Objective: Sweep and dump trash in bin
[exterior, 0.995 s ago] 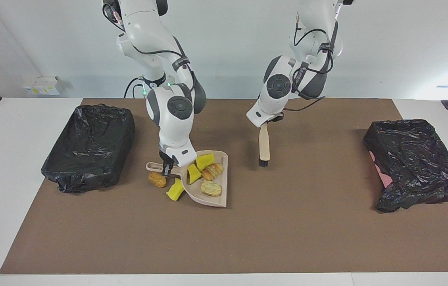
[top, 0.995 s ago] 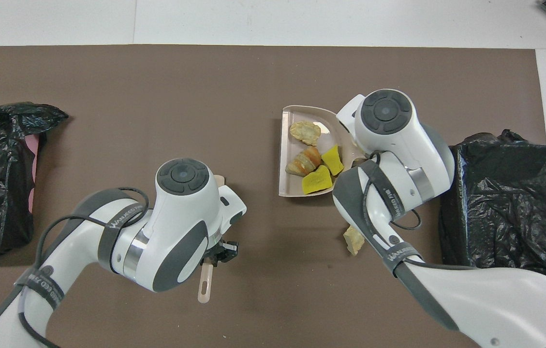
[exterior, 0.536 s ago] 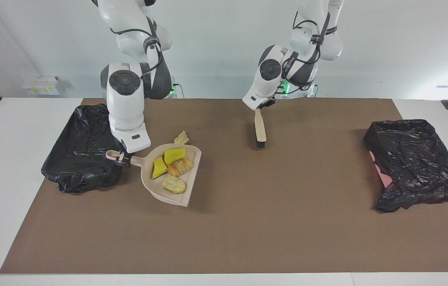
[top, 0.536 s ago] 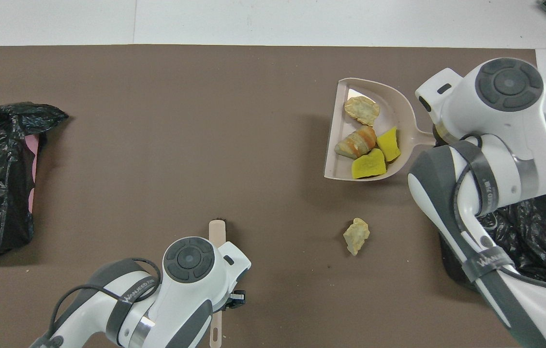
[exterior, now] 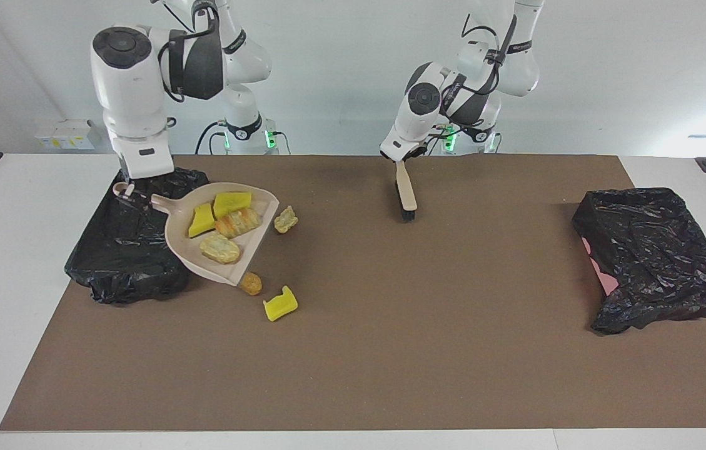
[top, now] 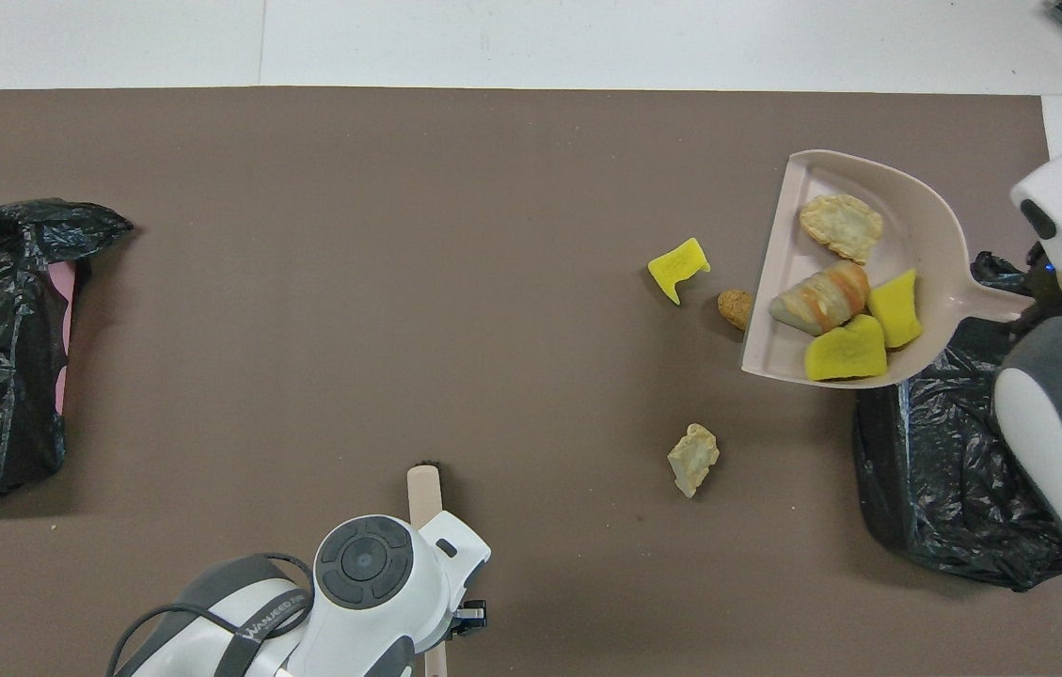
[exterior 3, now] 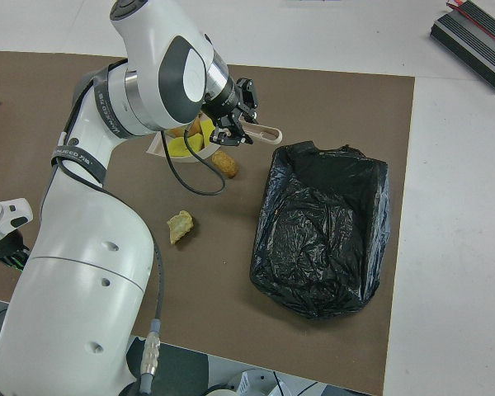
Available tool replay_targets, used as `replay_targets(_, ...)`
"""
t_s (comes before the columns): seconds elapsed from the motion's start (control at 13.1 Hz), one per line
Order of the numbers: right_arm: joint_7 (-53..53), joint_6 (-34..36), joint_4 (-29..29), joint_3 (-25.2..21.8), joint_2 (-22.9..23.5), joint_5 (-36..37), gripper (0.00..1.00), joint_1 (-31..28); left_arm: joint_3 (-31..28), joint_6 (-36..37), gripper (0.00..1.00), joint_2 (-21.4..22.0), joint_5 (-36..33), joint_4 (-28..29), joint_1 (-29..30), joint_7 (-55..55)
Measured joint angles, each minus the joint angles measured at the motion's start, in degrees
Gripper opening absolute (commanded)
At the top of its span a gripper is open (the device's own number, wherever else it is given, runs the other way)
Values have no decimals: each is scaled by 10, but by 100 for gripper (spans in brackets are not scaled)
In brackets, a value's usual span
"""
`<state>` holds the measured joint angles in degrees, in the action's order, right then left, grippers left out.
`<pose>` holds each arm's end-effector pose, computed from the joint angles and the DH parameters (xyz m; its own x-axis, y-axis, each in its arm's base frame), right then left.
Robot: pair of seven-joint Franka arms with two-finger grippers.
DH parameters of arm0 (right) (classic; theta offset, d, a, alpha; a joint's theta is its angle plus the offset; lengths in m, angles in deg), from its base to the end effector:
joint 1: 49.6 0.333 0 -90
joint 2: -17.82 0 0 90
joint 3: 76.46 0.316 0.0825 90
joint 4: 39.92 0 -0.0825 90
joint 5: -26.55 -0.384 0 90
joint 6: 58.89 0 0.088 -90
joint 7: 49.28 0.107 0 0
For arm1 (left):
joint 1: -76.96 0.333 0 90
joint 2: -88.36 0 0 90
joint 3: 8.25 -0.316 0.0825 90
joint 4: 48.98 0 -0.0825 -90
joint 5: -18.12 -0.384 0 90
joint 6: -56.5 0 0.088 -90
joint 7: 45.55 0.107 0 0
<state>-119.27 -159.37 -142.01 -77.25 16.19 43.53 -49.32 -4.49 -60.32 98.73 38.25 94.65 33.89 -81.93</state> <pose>0.5546 -0.0311 0.5595 0.3000 0.9143 -0.2720 0.9539 -0.2859 0.0912 0.2716 -0.3169 0.3302 0.9228 0.0207 -0.3848 0.0282 -0.9995 0.0139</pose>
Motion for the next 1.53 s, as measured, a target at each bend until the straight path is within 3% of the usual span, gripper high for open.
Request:
replay_targets(0.08, -11, 0, -20, -1, -18, 14, 0, -18, 0, -10, 0, 0, 4, 4, 0, -2)
replay_targets(0.15, -17, 0, -45, -1, -35, 39, 0, -36, -1, -17, 17, 0, 5, 7, 0, -3)
replay_targets(0.23, -21, -4, -74, -2, -54, 70, 0, -53, -2, -21, 99, 0, 5, 9, 0, -3)
replay_targets(0.46, -24, -38, -155, -3, -104, 170, 0, -78, -6, -27, 100, -1, 5, 8, 0, -3)
replay_targets(0.69, -24, -43, -196, -3, -136, 242, 0, -79, -14, -30, 100, -9, 5, -17, 25, -4)
replay_targets(1.53, -19, -60, -255, -3, -177, 457, 0, -97, -20, -40, 100, -147, -116, -263, 192, 8)
